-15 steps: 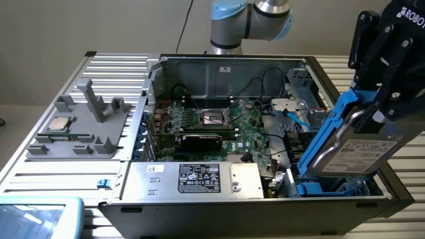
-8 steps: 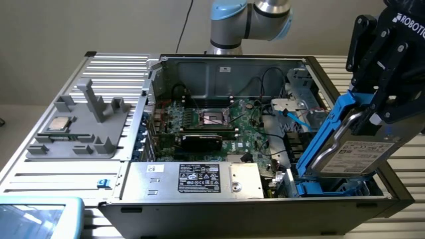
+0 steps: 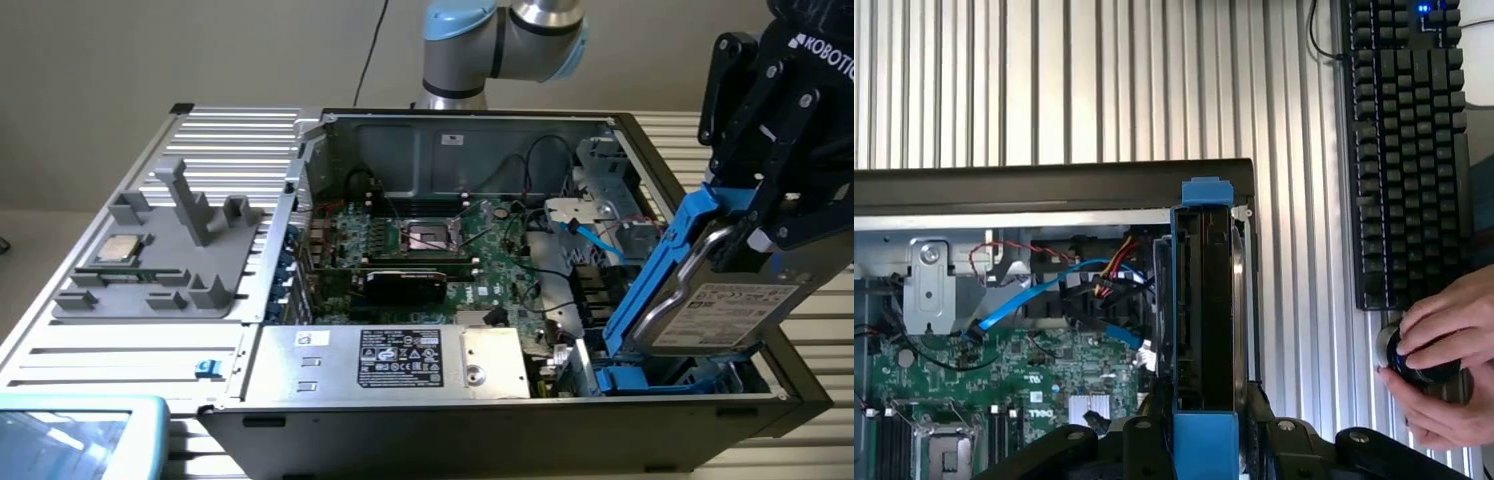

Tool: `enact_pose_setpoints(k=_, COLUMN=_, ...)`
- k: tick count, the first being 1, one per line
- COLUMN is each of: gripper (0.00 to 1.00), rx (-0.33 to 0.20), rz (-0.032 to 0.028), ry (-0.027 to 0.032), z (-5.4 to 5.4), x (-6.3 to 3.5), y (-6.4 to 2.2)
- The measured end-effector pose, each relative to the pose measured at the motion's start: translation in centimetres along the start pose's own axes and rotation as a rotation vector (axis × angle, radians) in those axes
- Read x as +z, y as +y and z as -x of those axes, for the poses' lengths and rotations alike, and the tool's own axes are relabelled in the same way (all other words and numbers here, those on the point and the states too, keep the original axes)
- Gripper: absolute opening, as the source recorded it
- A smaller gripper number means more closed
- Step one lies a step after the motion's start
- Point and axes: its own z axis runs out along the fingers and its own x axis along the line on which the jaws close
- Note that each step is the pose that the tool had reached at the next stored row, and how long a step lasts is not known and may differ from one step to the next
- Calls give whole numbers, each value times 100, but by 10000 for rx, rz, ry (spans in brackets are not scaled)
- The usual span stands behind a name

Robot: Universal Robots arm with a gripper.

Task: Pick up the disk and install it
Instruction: 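Insert the disk into the insertion slot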

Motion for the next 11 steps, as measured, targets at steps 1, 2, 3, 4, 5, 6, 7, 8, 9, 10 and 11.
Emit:
enact_pose_setpoints(k=1, gripper=37, rx=-3, rz=0, ry=-1, z=0, x=-1, y=-2)
enact_pose_setpoints(k=2, gripper=37, rx=-28, rz=0, ry=1, z=-1, x=-1, y=-2)
enact_pose_setpoints(k=3, gripper=37, rx=-87, rz=0, ry=6, z=-1, x=0, y=-2)
enact_pose_setpoints(k=4, gripper=37, rx=-190, rz=-1, ry=12, z=-1, x=-1, y=-2)
enact_pose_setpoints(k=5, gripper=37, rx=-285, rz=-2, ry=17, z=-1, x=-1, y=-2)
enact_pose_setpoints(k=6, gripper=37, rx=-348, rz=-2, ry=22, z=-1, x=-1, y=-3)
enact_pose_setpoints(k=7, gripper=37, rx=-352, rz=-2, ry=23, z=-1, x=0, y=-2)
enact_pose_setpoints(k=8, gripper=37, rx=-351, rz=-2, ry=24, z=0, x=0, y=-3)
enact_pose_setpoints(k=9, gripper=37, rx=-352, rz=-2, ry=23, z=0, x=-1, y=-2)
enact_pose_setpoints(k=10, gripper=37, rx=-352, rz=-2, ry=24, z=0, x=0, y=-2)
enact_pose_setpoints(k=11, gripper=37, rx=-352, rz=-2, ry=23, z=0, x=0, y=-2)
